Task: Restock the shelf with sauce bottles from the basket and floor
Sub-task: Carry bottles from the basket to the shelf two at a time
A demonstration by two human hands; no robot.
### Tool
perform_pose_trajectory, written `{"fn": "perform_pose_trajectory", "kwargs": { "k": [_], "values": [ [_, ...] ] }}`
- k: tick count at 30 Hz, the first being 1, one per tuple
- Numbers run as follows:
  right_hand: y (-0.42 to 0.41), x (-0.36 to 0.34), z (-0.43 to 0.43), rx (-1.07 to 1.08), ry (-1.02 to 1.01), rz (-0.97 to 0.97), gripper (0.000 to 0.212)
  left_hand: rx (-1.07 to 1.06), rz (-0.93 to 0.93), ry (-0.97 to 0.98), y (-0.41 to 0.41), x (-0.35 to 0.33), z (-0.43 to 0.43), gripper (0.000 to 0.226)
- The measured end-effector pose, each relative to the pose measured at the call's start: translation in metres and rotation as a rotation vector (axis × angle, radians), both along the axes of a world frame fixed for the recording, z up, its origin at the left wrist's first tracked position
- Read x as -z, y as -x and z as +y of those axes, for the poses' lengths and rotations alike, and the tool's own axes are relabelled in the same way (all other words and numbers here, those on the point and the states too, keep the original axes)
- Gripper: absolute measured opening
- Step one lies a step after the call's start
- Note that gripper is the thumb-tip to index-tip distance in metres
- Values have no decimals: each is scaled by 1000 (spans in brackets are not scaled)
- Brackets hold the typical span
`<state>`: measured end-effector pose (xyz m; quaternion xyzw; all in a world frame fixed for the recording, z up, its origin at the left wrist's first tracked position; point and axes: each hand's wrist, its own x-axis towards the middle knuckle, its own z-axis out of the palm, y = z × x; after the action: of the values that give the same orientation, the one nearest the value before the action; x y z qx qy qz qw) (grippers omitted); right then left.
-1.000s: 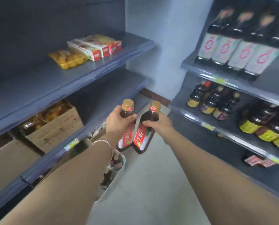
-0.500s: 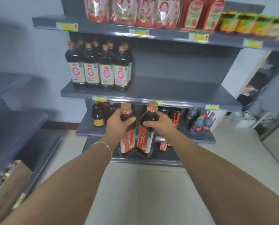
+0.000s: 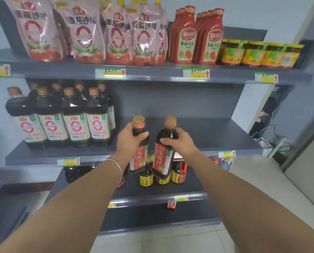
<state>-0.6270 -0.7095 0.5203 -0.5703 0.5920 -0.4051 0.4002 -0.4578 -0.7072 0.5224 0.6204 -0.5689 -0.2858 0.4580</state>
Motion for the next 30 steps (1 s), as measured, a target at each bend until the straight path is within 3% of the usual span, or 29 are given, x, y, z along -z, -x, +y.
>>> {"fn": "perform_pose_trajectory", "kwargs": {
  "k": [8,16,25,28,30],
  "values": [
    [5,-9,-122,12,43,-39,44,19,-6,18,10,-9,-125,37],
    [8,14,-210,-137,-14,26,47,-9,110,-17,21,13,-200,36],
    [21,45,-249,-274,-111,-220,60,23,172,-9,20,33,-215,52],
    [23,74,-246,-289,-212,-61,65,16,249,-65,21,52,-206,66],
    [21,95,-241,-242,-258,95,69,9,247,-155,21,66,-203,59]
  ]
}}
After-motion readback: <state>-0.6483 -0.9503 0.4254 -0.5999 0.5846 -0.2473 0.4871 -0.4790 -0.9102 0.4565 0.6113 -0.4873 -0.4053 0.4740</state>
